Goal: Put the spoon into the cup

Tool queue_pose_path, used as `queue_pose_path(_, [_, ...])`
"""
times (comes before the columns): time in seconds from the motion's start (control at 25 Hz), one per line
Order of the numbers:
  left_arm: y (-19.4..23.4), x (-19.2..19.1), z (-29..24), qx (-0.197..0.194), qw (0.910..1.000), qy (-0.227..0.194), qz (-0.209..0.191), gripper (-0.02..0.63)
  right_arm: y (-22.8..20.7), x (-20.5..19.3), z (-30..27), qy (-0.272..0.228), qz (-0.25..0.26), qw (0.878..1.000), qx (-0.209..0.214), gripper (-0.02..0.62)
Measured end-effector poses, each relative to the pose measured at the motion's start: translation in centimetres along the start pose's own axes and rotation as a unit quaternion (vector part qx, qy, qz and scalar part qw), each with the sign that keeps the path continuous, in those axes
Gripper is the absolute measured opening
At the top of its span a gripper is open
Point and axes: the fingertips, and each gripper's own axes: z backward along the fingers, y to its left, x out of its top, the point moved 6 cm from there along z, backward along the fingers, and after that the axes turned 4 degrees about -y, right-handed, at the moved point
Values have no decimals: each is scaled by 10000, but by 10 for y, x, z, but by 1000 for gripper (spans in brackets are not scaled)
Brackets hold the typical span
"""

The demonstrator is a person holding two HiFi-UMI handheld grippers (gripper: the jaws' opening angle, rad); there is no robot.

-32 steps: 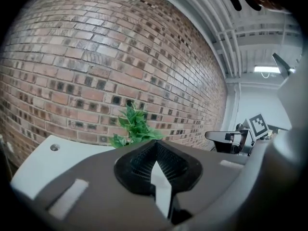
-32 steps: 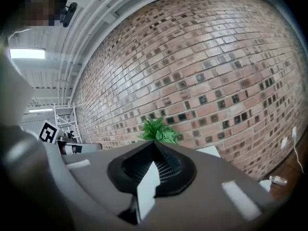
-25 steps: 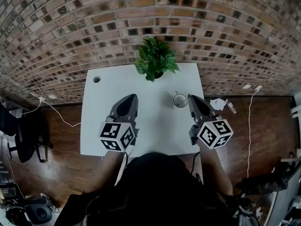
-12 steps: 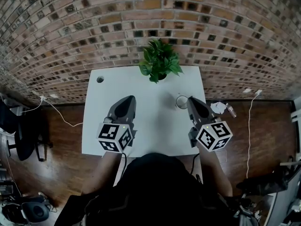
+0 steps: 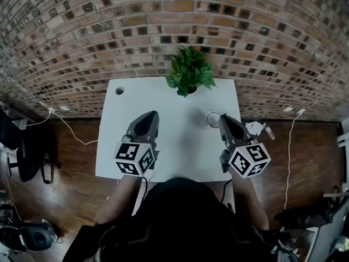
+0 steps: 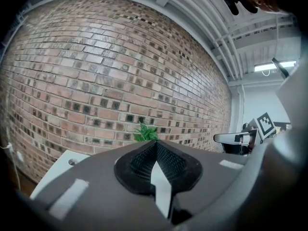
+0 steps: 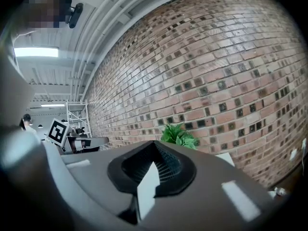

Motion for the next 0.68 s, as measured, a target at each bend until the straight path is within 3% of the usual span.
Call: queue_pose_path(0.68, [-2,-7,4,-48,9999,107,61,-6,-6,-1,0,29,17,10000,-70,6])
